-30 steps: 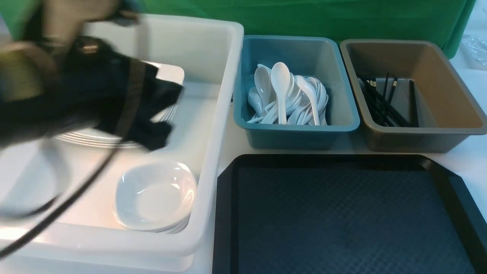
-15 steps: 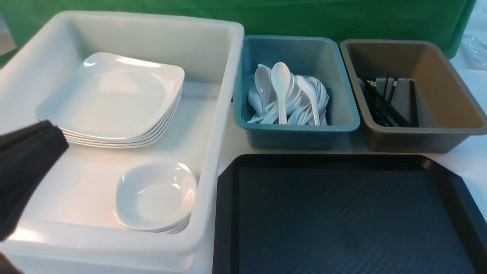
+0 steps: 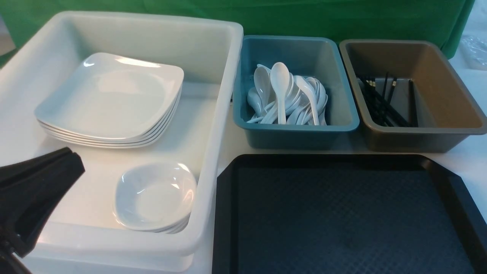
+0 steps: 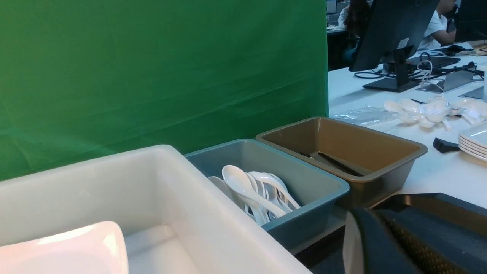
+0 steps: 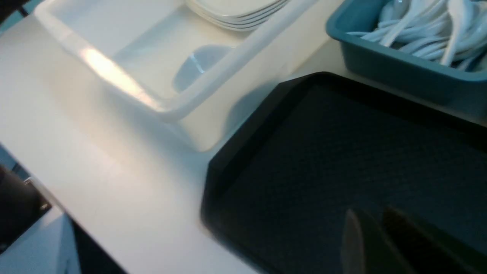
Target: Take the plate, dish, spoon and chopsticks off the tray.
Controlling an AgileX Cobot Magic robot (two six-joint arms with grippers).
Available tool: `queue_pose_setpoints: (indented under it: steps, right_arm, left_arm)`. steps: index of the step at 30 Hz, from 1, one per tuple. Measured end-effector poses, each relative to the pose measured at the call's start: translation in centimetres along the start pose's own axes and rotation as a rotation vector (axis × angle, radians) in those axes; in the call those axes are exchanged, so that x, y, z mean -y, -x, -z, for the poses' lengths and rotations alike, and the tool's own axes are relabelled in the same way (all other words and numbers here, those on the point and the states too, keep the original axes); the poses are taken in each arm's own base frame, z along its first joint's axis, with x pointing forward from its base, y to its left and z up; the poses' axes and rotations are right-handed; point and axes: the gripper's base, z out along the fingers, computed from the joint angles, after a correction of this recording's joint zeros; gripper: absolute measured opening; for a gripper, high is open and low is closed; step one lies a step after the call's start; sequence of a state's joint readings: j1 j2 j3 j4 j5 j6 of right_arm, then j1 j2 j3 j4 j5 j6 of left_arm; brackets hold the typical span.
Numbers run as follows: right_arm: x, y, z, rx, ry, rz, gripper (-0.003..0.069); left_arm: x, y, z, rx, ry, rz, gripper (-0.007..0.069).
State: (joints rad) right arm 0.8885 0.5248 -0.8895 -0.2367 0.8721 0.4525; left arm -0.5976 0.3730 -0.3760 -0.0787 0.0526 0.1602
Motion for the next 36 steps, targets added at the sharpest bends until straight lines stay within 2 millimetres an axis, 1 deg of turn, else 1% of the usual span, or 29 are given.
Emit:
queue_pose_setpoints:
  steps: [1,2,3,5,7,8,9,10,13,15,16,17,18,19,21,25,36]
  right_arm:
    - [0.5,-0.2,-0.2,0.012,-0.054,-0.021,0.0094]
    - [0.9,-0.5,-0.3,0.042,-0.097,-0.027,0.0064]
    - [1.0,-0.5,-0.5,0.044,-0.106,-0.028,0.0059]
    - [2.1,-2.4,-1.1,0.099,-0.198,-0.02,0.0022]
    - [2.7,-4.1,-1.7,0.131,-0.243,0.019,0.0018]
    - [2.9,-5.1,-2.1,0.148,-0.266,0.05,0.0018]
    - [3.4,-7.1,-2.9,0.157,-0.302,0.054,0.0018]
    - [3.6,-7.9,-3.2,0.171,-0.328,0.056,0.0018]
    - [4.9,-12.4,-5.2,0.196,-0.433,0.025,0.0018]
    - [5.3,-14.3,-6.0,0.213,-0.467,0.02,0.0018]
    - [5.7,-15.7,-6.8,0.207,-0.485,0.018,0.0018]
    - [6.0,-16.7,-7.3,0.209,-0.495,0.018,0.0018]
    - [6.0,-16.7,-7.3,0.209,-0.495,0.018,0.0018]
    - [6.2,-17.8,-7.9,0.209,-0.504,0.014,0.0018]
    - [6.4,-18.3,-8.2,0.213,-0.508,0.009,0.0018]
    - [6.4,-18.1,-8.2,0.248,-0.512,0.016,0.0018]
    - [6.4,-18.0,-8.2,0.255,-0.512,0.017,0.0029]
  left_arm:
    - [0.0,0.0,0.0,-0.001,0.0,0.0,0.0013]
    - [0.0,-0.1,0.0,-0.003,0.0,0.0,0.0013]
    - [0.0,-0.1,0.0,-0.002,0.0,0.0,0.0013]
    - [0.0,-0.1,0.0,-0.003,-0.001,-0.001,0.0013]
    - [0.0,-0.1,0.0,-0.004,-0.001,-0.001,0.0013]
    - [0.0,-0.1,0.0,-0.004,-0.001,-0.001,0.0013]
    - [0.0,-0.1,0.0,-0.004,-0.001,-0.001,0.0013]
    - [0.0,-0.1,0.0,-0.004,-0.001,-0.001,0.0013]
    - [0.0,-0.1,0.0,-0.004,-0.001,-0.001,0.0013]
    - [0.0,-0.1,0.0,-0.004,-0.001,-0.001,0.0013]
    - [0.0,-0.1,0.0,-0.004,-0.001,-0.001,0.0013]
    - [0.0,-0.1,0.0,-0.004,-0.001,-0.001,0.0013]
    - [0.0,-0.1,0.0,-0.004,-0.001,-0.001,0.0013]
    - [0.0,-0.1,0.0,-0.004,-0.001,-0.001,0.0013]
    - [0.0,-0.1,0.0,-0.003,-0.001,-0.001,0.0013]
    - [0.0,-0.1,0.0,-0.003,-0.001,-0.001,0.0013]
    - [0.0,-0.1,0.0,-0.003,-0.001,-0.001,0.0013]
